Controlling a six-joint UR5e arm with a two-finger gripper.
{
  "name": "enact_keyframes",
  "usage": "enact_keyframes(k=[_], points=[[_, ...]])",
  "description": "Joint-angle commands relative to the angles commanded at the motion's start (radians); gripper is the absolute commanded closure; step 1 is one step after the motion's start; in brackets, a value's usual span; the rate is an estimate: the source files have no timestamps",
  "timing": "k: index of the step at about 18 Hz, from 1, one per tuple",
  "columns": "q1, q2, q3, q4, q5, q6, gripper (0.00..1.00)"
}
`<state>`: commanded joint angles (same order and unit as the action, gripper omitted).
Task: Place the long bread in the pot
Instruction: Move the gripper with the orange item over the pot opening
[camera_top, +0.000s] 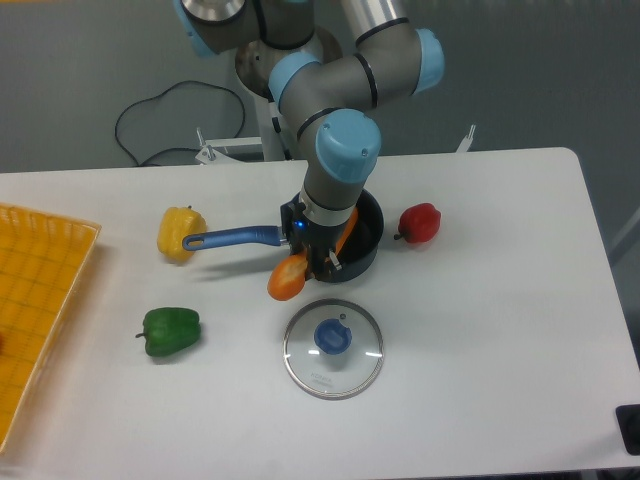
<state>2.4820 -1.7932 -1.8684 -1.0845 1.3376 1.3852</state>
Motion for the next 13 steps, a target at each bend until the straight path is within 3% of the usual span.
enact_keyframes(k=[9,10,11,13], points=[[0.000,-0.002,0.006,-0.002,0.002,0.000,0.19],[0.000,-0.002,0.006,-0.002,0.002,0.000,0.14],[0.000,0.000,0.006,-0.002,0.002,0.000,0.00],[-0.002,0.002,0.011,-0.005,0.000,-0.002,0.00]])
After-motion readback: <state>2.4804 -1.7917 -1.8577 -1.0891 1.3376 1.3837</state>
